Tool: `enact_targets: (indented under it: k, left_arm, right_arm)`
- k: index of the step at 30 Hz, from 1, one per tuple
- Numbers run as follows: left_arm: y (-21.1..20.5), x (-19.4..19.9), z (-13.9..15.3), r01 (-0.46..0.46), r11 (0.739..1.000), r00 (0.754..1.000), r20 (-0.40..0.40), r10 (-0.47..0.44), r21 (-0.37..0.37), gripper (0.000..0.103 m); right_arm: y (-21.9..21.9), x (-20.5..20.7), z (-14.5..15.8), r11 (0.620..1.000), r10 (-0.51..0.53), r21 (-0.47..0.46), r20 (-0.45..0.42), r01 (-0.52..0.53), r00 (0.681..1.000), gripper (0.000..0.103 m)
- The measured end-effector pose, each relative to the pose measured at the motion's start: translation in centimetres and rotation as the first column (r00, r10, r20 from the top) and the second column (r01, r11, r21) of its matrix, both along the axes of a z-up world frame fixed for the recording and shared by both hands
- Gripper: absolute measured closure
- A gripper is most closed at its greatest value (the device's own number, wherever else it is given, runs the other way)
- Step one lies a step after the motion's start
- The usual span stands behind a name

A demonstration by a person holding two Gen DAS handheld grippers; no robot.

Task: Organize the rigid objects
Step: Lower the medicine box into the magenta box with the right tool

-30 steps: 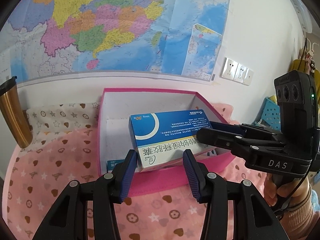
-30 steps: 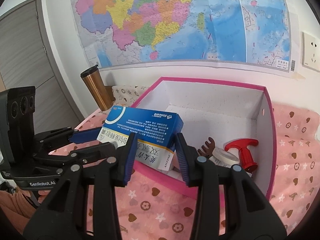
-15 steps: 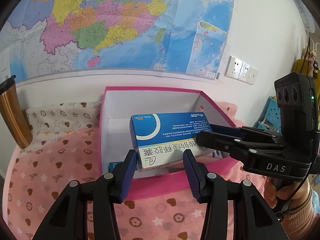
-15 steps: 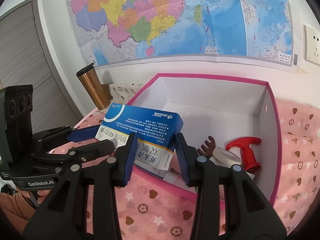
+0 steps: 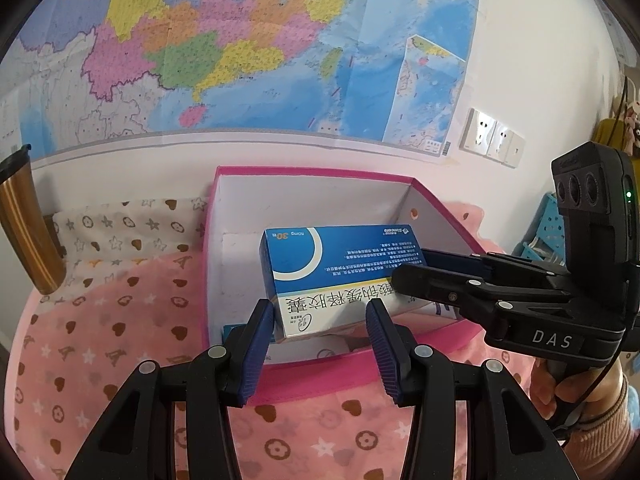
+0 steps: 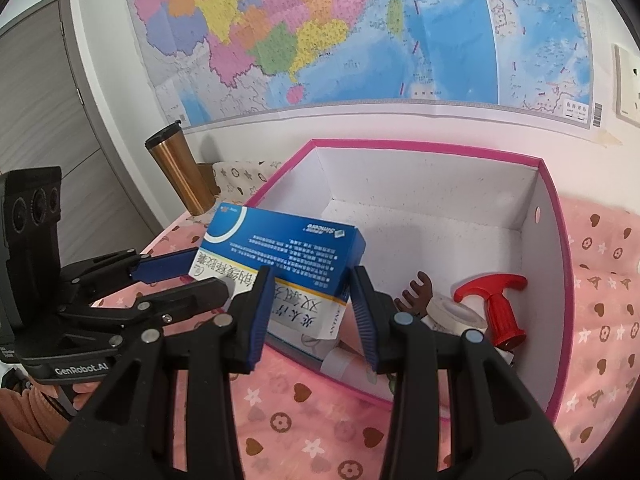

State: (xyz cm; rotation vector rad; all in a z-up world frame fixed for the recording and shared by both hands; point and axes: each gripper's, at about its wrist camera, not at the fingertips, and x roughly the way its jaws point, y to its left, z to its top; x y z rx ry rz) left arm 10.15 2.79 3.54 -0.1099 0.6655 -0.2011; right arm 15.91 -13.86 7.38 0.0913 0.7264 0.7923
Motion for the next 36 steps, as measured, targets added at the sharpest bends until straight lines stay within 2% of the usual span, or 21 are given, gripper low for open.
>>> enact_targets:
  k: [27,36]
  left_arm:
    - [1.3,2.7,-2.1,-0.042,0.999,0.996,-0.074,0.043,0.008,0.055]
    - [1.3,3.1,-2.2,-0.049,0.999,0.996,-0.074,0.050,0.019,0.055]
  right_arm:
    - [2.0,1.5,-1.8,0.999,0.003,-0.044,-0.038,-0.005,0.999,0.061]
    - [2.2,1.7,-2.2,0.999,0.000,-0.052,-0.046,-0.003,0.999,0.061]
